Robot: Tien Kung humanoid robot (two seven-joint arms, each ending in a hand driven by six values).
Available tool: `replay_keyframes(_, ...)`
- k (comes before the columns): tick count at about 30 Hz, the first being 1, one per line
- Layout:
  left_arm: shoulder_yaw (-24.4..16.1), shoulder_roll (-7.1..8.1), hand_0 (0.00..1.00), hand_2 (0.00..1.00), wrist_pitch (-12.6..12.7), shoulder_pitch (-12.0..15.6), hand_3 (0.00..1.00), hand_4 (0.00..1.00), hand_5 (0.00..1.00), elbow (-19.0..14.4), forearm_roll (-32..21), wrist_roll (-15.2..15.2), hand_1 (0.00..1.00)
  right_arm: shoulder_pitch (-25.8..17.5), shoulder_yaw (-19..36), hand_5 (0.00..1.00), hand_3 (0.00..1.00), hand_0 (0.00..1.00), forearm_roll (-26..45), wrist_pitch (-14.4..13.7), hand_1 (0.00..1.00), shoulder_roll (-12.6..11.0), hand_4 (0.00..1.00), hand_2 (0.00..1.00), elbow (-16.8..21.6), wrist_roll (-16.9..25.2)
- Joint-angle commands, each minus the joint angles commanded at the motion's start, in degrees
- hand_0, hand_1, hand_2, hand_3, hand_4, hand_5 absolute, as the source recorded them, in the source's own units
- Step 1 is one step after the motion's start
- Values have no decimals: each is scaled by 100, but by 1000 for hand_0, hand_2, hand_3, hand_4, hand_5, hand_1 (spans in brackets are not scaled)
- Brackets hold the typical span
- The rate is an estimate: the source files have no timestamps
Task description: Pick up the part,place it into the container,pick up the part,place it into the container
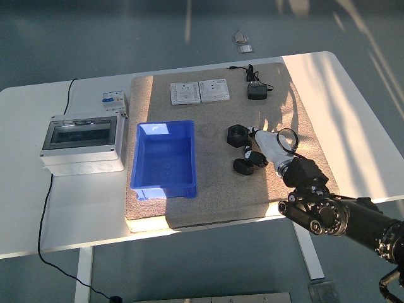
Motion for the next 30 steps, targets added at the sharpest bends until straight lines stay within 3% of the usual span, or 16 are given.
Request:
replay_keyframes(1,0,0,653,571,1,1,541,574,454,0,-2,0,628,0,0,291,841,704,-1,-2,557,0,791,710,2,0)
replay_keyframes(2,0,1,653,572,2,2,541,573,453,0,-5,-1,630,-1,1,273,767,671,-2,-5,488,0,769,649,5,0)
replay_keyframes(7,-7,3,653,572,13,10,541,573,453,0,-15,-13,630,2,-1,273,767,671,-5,-49,488,0,769,649,26,21)
replay_keyframes(8,-8,1,657,567,13,11,540,572,454,0,-12,-16,631,3,-4,251,662,661,-1,-61,458,0,739,591,30,29)
replay_keyframes(18,3,-10,657,566,6,16,539,571,458,0,0,-20,631,16,66,245,622,642,-25,-225,445,0,722,562,101,98)
replay_keyframes(30,7,3,658,567,12,23,539,571,459,0,-11,-12,632,36,851,250,641,644,-577,-455,441,-19,723,583,672,-75)
